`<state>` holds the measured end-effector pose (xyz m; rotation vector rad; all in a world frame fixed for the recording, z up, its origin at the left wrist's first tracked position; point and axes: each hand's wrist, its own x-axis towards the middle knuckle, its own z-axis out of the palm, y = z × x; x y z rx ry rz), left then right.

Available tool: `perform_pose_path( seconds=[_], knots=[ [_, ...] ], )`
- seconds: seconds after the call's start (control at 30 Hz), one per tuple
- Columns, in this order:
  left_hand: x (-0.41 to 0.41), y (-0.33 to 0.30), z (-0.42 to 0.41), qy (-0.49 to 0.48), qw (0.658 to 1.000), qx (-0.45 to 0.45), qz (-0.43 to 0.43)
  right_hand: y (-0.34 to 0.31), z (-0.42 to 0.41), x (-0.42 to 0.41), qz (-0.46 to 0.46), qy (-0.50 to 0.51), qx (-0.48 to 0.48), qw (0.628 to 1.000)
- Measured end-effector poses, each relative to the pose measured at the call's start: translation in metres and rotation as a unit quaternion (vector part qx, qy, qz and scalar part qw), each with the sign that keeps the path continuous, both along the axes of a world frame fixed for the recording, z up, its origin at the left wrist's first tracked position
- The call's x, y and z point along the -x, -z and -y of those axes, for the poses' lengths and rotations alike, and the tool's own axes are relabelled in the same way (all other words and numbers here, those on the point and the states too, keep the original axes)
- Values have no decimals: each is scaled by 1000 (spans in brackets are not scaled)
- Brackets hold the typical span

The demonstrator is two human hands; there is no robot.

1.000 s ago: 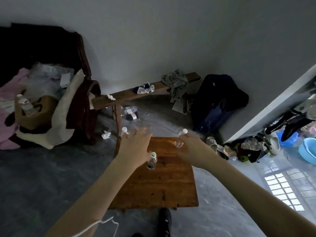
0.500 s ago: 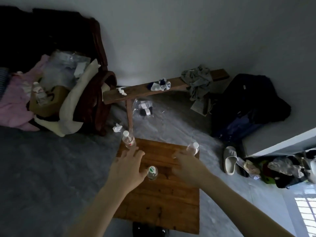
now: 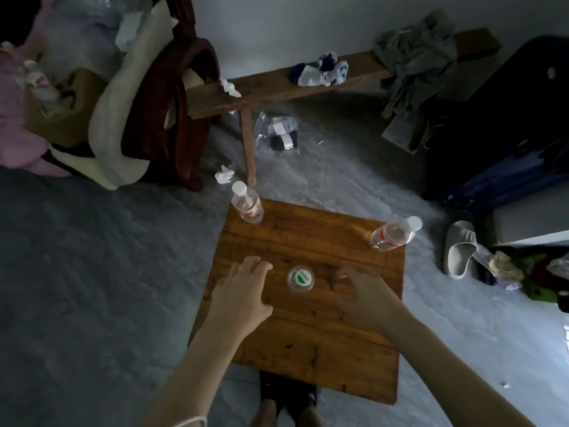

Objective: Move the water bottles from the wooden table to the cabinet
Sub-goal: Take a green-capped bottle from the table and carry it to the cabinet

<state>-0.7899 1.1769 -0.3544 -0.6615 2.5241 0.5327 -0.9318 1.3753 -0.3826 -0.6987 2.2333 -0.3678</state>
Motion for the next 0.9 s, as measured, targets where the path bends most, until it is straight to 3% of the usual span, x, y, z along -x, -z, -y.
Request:
perform_pose_path(
  seconds=[0.17,0.33,0.5,0.73,0.9],
  knots=[
    [6,75,-5,10,999,-39,-14,69,7,-13,33,24,-25,999],
    [14,147,-15,-29,988,-148,-28,126,17,-23,47,16,-55,997],
    [20,193,-26,-106,945,-273,-149,164,19,-22,39,29,-67,997],
    [12,198,-30,-166,902,-297,-266,179,7,-29,62,61,-33,996],
    [19,156,-26,-166,885,-295,-319,153,4,-31,188,231,22,954]
  ],
)
